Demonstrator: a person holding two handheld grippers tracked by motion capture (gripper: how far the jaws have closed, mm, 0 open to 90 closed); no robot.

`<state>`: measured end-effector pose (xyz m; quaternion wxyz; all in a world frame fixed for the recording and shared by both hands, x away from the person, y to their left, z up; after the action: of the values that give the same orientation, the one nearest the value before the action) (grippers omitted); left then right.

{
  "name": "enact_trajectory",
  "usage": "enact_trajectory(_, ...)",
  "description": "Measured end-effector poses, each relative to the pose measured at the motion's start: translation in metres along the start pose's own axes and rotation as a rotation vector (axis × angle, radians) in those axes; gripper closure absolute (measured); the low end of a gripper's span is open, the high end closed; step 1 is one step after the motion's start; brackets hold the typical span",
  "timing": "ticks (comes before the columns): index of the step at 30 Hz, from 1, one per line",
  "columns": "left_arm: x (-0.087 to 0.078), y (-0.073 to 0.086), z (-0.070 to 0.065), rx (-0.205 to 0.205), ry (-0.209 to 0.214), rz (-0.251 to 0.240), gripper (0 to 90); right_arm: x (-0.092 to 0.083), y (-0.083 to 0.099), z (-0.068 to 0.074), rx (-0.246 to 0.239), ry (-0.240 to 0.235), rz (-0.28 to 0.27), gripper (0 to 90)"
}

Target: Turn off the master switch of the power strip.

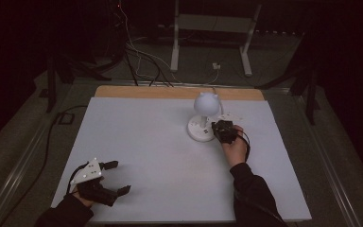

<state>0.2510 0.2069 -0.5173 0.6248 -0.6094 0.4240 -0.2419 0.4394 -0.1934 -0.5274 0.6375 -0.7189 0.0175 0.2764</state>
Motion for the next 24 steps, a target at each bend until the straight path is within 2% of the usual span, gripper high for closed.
enact_trajectory(7, 0.0003, 0.0001, -0.0003, 0.001, 0.001, -0.001, 0.4, 0.0008, 0.0019, -0.0001, 0.006, 0.002, -0.001, 90.0)
enact_trajectory(10, 0.0002, -0.0001, -0.0005, 0.005, 0.001, -0.004, 0.4, 0.0009, 0.0022, 0.0008, -0.018, 0.004, 0.002, 90.0)
enact_trajectory(16, 0.0004, 0.0, -0.0006, 0.003, 0.001, -0.002, 0.4, 0.002, 0.0018, 0.0009, -0.004, 0.006, 0.002, 90.0)
enact_trajectory(24, -0.0002, -0.0003, -0.0006, 0.002, 0.002, -0.004, 0.4, 0.0026, 0.0021, 0.003, -0.031, 0.016, 0.0, 90.0)
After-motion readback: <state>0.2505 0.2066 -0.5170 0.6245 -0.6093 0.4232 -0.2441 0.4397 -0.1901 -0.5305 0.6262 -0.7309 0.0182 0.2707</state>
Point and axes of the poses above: each handheld gripper's, and its own axes: x roughly forward along the jaws, y roughly out of its underside, z roughly to its left, the point moved 3 cm from there along x, roughly forward along the jaws, and after that the axes turned 11 degrees about -z, right-handed, at the moved point
